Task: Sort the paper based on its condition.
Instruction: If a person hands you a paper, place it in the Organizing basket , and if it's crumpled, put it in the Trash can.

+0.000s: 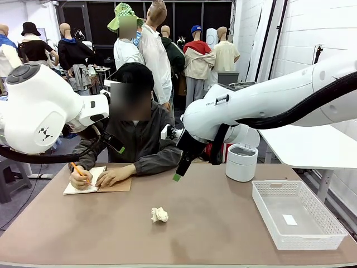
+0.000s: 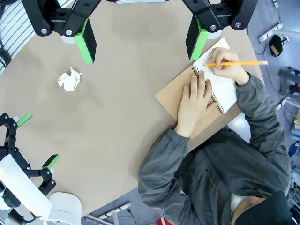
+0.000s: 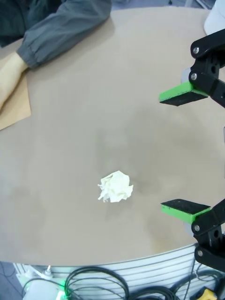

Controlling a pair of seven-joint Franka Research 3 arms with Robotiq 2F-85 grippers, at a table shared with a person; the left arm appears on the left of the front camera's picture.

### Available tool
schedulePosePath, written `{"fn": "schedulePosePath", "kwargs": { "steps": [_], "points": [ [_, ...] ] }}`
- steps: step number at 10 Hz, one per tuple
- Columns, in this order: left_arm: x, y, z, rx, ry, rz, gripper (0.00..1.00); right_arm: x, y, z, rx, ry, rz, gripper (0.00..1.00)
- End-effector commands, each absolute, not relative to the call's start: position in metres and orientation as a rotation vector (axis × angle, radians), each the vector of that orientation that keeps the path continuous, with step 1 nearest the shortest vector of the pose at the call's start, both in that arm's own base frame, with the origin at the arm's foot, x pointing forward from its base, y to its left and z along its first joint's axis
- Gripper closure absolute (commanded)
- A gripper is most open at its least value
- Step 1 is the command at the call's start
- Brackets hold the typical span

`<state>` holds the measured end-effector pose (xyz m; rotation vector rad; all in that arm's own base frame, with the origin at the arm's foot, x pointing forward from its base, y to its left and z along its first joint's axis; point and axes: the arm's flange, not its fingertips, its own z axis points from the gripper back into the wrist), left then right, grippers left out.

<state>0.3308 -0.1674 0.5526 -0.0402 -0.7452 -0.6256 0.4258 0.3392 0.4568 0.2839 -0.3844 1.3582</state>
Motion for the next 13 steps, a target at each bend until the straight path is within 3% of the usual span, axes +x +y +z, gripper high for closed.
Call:
{"fn": "schedulePosePath", "kwargs": {
  "steps": [1, 13],
  "points": [
    [0.331, -0.166, 0.552, -0.037, -0.746, -0.622, 0.00, 0.426, 0.360, 0.442, 0.267, -0.353, 1.372, 0.00],
    [0.331, -0.166, 0.552, -0.037, -0.746, -0.622, 0.00, 0.408, 0.425, 0.368, 0.214, -0.145, 1.545, 0.00]
  ]
}}
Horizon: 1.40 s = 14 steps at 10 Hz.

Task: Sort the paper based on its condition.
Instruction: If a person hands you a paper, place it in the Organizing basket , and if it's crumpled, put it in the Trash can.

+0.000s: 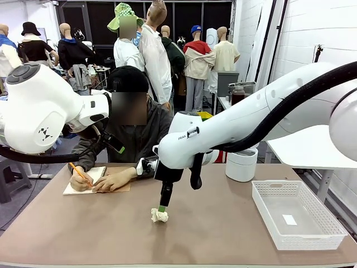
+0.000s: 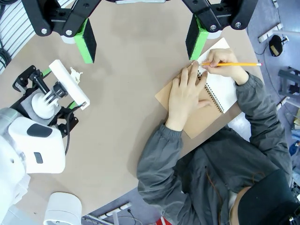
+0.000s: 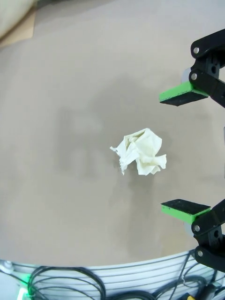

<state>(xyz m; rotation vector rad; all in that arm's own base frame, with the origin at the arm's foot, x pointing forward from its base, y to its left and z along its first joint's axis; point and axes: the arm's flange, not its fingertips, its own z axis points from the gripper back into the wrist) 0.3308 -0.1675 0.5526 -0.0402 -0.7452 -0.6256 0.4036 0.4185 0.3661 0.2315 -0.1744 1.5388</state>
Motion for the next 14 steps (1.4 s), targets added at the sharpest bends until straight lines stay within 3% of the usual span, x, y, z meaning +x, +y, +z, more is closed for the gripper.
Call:
{"fn": "schedulePosePath", "kwargs": {
  "steps": [1, 14],
  "points": [
    [0.331, -0.166, 0.552, -0.037, -0.746, -0.622, 0.00, 0.408, 0.428, 0.362, 0.212, -0.138, 1.554, 0.00],
    [0.331, -0.166, 0.552, -0.037, -0.746, -0.622, 0.00, 0.428, 0.439, 0.326, 0.206, -0.062, 1.568, 0.00]
  ]
}}
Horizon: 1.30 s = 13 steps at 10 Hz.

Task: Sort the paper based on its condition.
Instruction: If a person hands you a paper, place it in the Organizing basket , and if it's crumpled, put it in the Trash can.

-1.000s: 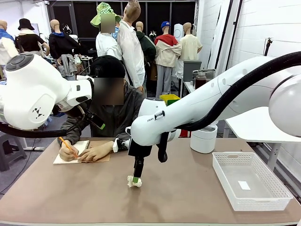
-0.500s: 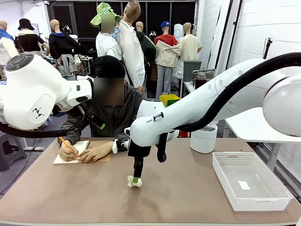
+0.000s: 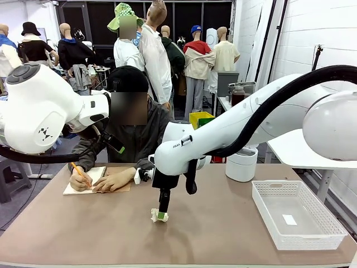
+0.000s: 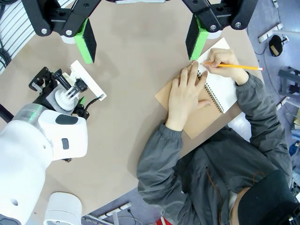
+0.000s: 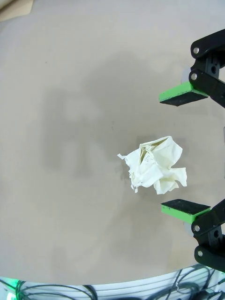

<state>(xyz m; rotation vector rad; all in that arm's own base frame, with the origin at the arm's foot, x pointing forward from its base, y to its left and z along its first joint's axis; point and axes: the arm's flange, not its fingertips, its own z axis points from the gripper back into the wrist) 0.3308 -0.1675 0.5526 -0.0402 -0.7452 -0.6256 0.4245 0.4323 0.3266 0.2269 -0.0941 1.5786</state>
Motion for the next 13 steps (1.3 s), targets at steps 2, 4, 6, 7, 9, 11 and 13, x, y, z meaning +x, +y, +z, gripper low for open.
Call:
{"fn": "schedulePosePath", "kwargs": {
  "steps": [2, 4, 6, 7, 9, 11, 13],
  "points": [
    [0.331, -0.166, 0.552, -0.037, -0.746, -0.622, 0.00, 0.432, 0.440, 0.319, 0.214, -0.044, 1.561, 0.00],
    [0.331, -0.166, 0.552, -0.037, -0.746, -0.622, 0.00, 0.434, 0.443, 0.314, 0.218, -0.030, 1.563, 0.00],
    [0.331, -0.166, 0.552, -0.037, -0.746, -0.622, 0.00, 0.437, 0.447, 0.306, 0.210, -0.016, 1.557, 0.00],
    [0.331, -0.166, 0.552, -0.037, -0.746, -0.622, 0.00, 0.439, 0.447, 0.302, 0.215, -0.004, 1.559, 0.00],
    [0.331, -0.166, 0.552, -0.037, -0.746, -0.622, 0.00, 0.440, 0.448, 0.298, 0.220, 0.000, 1.555, 0.00],
    [0.331, -0.166, 0.552, -0.037, -0.746, -0.622, 0.00, 0.440, 0.449, 0.298, 0.224, -0.013, 1.551, 0.20],
    [0.331, -0.166, 0.552, -0.037, -0.746, -0.622, 0.00, 0.440, 0.449, 0.296, 0.234, -0.008, 1.527, 0.33]
  ]
}}
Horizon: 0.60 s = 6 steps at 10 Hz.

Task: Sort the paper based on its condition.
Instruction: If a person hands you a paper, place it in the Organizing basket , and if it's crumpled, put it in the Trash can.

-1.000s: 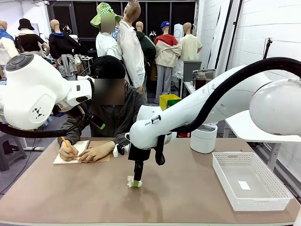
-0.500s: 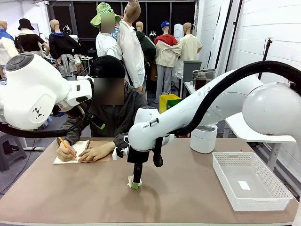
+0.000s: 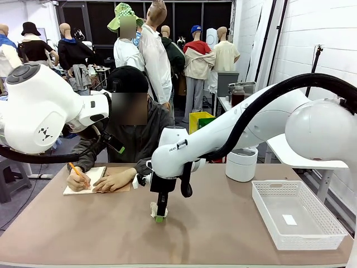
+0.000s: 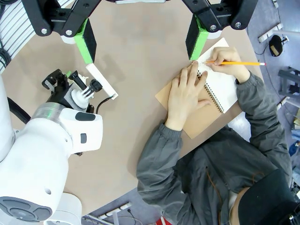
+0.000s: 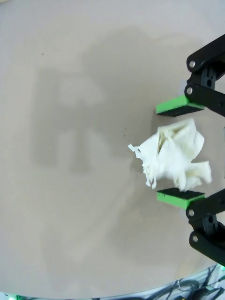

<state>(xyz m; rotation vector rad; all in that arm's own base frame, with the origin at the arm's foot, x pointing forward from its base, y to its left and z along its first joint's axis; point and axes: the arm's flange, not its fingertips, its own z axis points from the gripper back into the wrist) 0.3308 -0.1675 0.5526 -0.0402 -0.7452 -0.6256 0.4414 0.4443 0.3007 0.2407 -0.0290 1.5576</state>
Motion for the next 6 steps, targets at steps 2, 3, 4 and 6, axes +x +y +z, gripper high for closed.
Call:
{"fn": "schedulePosePath", "kwargs": {
  "steps": [2, 3, 4, 6],
  "points": [
    [0.3308, -0.1665, 0.5520, -0.037, -0.746, -0.622, 0.00, 0.4417, 0.4494, 0.2952, 0.238, 0.002, 1.529, 0.67],
    [0.3308, -0.1665, 0.5520, -0.037, -0.746, -0.622, 0.00, 0.4424, 0.4497, 0.2951, 0.243, 0.004, 1.525, 0.86],
    [0.3308, -0.1665, 0.5520, -0.037, -0.746, -0.622, 0.00, 0.4432, 0.4492, 0.2950, 0.246, 0.005, 1.522, 1.00],
    [0.3308, -0.1665, 0.5520, -0.037, -0.746, -0.622, 0.00, 0.4449, 0.4470, 0.2978, 0.246, -0.016, 1.521, 1.00]
  ]
}}
